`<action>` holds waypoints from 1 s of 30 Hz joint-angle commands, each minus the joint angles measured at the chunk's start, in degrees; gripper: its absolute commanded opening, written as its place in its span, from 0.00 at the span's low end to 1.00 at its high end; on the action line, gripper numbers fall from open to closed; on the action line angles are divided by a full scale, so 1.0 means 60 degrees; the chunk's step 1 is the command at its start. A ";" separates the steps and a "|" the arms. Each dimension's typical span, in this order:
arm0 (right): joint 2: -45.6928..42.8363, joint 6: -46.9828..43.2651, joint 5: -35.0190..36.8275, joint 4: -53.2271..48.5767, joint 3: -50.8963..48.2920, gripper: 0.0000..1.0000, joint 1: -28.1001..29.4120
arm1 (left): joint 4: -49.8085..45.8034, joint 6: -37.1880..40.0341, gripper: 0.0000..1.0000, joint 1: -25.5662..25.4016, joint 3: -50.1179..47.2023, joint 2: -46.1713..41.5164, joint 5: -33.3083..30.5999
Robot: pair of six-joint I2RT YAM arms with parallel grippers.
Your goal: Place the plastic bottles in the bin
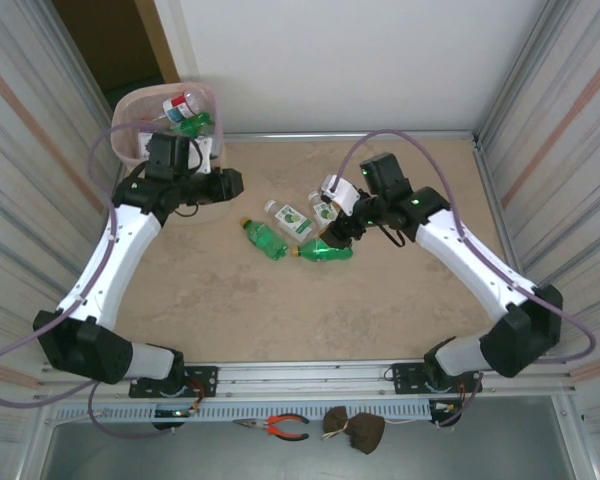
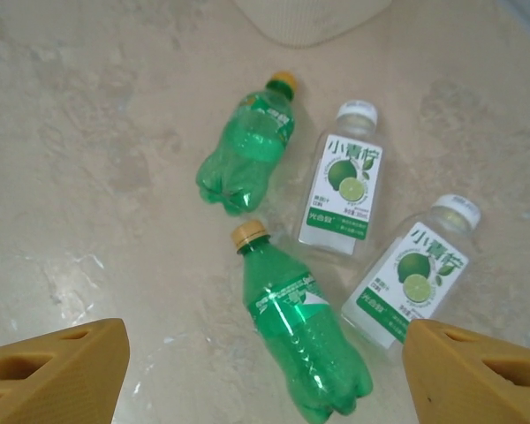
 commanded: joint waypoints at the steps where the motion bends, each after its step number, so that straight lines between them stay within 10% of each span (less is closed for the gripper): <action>1: 0.0761 0.0820 0.0386 0.0823 -0.0061 0.81 0.0426 | 0.0565 -0.0626 0.37 -0.0044 -0.0749 -0.0900 -0.0346; 30: 0.7778 0.6143 0.2505 -0.0605 0.5139 0.78 0.2375 | 0.0434 -0.0983 0.41 0.0439 -0.2474 -0.3347 -0.1530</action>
